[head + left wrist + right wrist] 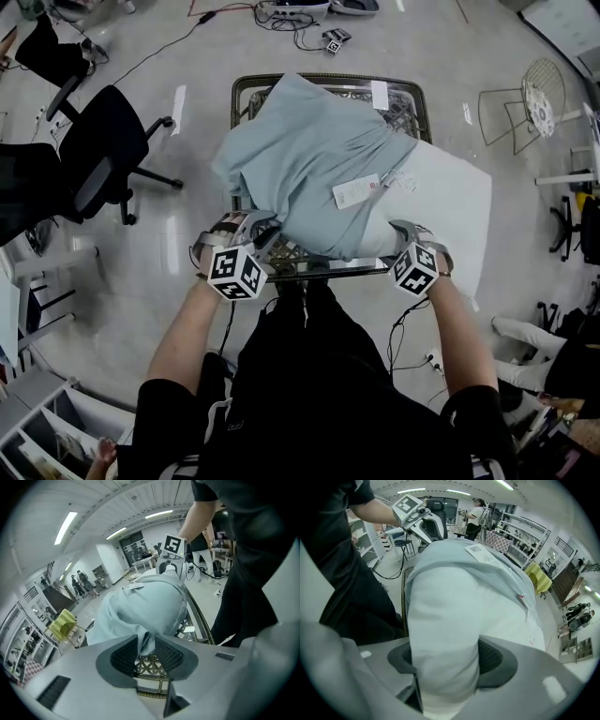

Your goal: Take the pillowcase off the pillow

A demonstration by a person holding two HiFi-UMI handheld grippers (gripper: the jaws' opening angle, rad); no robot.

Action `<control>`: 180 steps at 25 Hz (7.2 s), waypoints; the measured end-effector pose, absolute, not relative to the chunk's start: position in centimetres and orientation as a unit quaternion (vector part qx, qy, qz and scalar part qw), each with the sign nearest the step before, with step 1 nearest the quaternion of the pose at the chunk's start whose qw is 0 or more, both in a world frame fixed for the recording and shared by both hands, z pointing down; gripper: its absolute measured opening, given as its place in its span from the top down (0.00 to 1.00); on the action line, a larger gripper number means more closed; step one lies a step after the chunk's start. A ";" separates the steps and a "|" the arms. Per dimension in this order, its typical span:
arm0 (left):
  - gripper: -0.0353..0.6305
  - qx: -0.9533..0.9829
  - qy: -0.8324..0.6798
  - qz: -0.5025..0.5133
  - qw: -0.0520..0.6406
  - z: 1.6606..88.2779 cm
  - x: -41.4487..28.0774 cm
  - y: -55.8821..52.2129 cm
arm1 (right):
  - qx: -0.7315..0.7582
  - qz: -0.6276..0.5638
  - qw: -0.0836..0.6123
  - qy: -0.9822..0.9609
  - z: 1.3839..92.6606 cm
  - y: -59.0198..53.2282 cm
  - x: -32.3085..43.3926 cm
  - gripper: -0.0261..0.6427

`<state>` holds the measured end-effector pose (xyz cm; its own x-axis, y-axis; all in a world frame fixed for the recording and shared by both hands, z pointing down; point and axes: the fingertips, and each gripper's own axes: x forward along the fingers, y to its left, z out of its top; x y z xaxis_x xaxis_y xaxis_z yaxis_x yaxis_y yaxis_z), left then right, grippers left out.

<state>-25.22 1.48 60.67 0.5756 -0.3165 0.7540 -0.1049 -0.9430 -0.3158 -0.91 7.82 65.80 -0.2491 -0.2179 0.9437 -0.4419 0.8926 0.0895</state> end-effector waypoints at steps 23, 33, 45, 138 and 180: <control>0.90 -0.807 0.012 -0.535 0.249 67.4 -24.4 0.7 | 0.205 0.096 0.583 -0.780 65.7 8.3 -0.9 0.50; 0.93 -0.820 0.133 -0.517 0.205 64.4 -26.2 -5.1 | 0.232 0.119 0.537 -0.802 64.2 7.6 -0.8 0.52; 0.91 -0.900 0.095 -0.413 0.105 58.7 -25.2 -2.9 | 0.217 0.113 0.570 -0.784 62.4 8.4 0.1 0.40; 0.51 -0.712 -0.162 -0.681 0.055 71.2 -24.2 -19.0 | 0.128 0.142 0.589 -0.786 67.1 -11.1 7.2 0.48; 0.93 -0.647 0.221 -0.710 0.168 47.9 -47.4 -26.3 | 0.167 0.349 0.586 -0.712 64.7 -12.1 19.0 0.55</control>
